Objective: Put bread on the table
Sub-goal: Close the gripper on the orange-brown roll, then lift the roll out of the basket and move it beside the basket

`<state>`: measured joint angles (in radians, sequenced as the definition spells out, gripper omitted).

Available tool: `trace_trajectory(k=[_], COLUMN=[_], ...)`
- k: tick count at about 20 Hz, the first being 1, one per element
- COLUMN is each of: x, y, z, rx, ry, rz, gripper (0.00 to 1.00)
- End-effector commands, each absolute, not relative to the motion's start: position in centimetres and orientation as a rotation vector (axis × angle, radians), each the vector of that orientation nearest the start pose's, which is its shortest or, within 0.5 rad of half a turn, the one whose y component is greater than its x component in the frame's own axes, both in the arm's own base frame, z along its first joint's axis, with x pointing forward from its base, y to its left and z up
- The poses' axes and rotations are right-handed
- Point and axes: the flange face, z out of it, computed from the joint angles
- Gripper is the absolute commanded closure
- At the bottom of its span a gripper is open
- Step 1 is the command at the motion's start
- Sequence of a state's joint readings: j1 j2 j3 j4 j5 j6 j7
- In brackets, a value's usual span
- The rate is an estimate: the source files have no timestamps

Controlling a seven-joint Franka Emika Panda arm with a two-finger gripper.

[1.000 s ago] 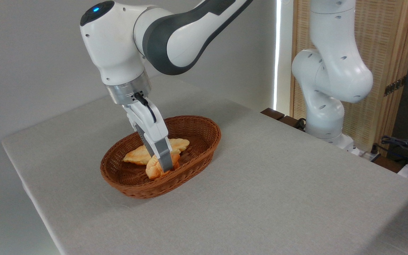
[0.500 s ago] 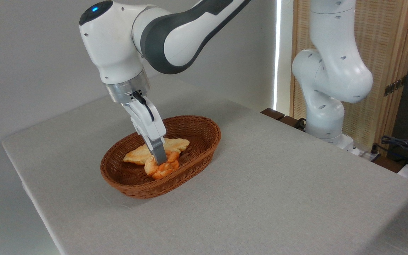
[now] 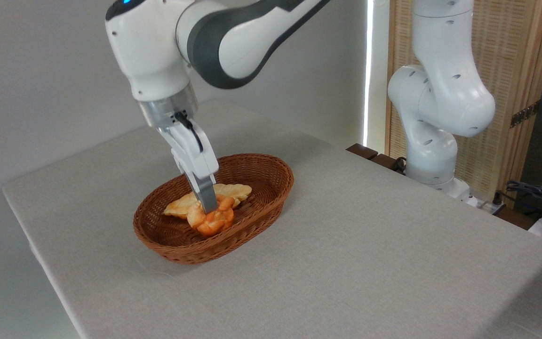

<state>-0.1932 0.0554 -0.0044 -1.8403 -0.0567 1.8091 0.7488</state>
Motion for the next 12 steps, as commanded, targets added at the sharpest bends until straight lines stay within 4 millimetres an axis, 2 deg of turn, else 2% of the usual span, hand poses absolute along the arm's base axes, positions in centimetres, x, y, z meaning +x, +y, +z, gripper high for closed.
trace_trajectory(k=[1, 4, 5, 8, 12], x=[54.3, 54.0, 54.1, 54.5, 55.1], y=[-11.0, -9.3, -7.9, -4.5, 0.5], z=[51.9, 53.5, 53.8, 53.5, 52.0], rx=[-2.869, -2.879, -2.893, -2.913, -2.935], ry=[1.457, 1.420, 1.391, 1.341, 1.318], rz=[0.062, 0.017, 0.008, 0.013, 0.049], gripper=[1.00, 0.99, 0.98, 0.94, 0.90])
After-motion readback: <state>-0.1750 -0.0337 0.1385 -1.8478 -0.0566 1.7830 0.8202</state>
